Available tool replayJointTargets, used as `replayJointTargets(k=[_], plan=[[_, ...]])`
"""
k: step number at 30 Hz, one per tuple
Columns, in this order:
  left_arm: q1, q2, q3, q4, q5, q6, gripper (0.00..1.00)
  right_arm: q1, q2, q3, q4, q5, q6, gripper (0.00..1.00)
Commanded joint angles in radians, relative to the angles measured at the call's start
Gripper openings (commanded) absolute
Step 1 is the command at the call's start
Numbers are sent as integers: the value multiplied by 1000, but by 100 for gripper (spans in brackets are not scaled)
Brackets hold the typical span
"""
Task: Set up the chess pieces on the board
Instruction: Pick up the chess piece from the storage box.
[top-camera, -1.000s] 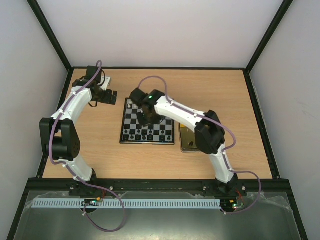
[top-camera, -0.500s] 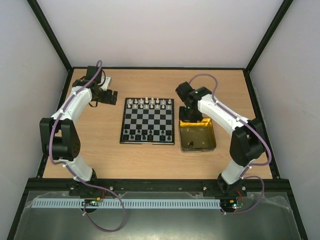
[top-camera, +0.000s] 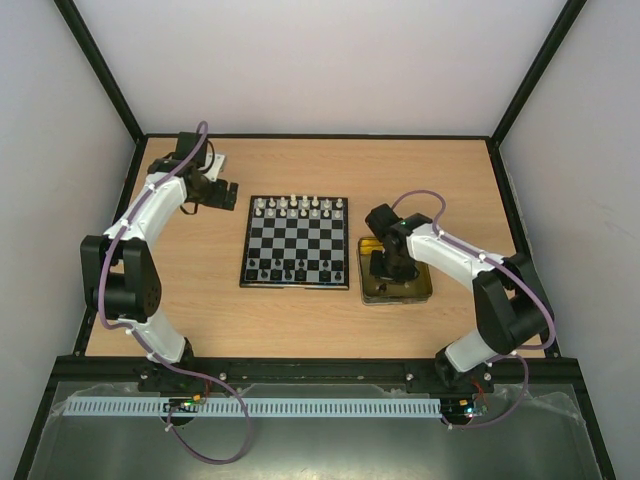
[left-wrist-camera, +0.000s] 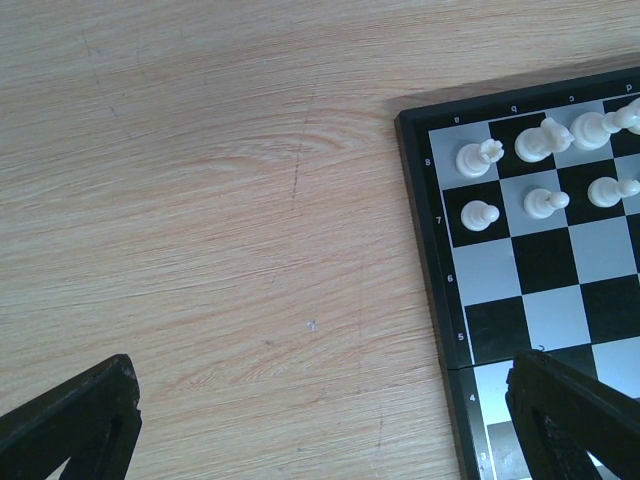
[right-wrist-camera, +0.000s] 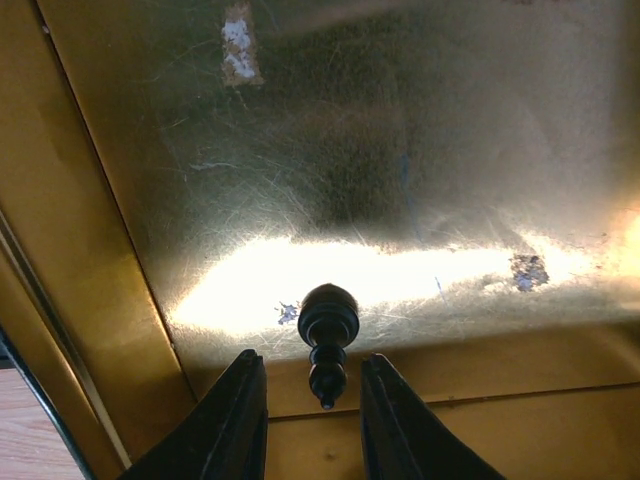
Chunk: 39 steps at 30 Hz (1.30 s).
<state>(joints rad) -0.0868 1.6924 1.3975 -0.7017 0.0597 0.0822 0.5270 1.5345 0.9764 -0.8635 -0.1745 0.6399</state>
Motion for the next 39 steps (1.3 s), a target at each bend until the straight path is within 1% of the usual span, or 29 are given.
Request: replayJointTargets(k=[1, 25, 31, 36, 39], plan=[[-8, -5, 15, -15, -9, 1, 100, -6, -19, -25, 49, -11, 18, 26], [-13, -2, 18, -16, -15, 2, 100, -6, 1, -68, 77, -5, 0, 25], [-13, 1, 21, -16, -20, 3, 99, -6, 4, -76, 86, -11, 1, 22], [-13, 4, 21, -16, -23, 1, 100, -6, 9, -75, 86, -7, 0, 15], [-13, 6, 23, -16, -23, 1, 100, -6, 12, -72, 85, -8, 0, 13]])
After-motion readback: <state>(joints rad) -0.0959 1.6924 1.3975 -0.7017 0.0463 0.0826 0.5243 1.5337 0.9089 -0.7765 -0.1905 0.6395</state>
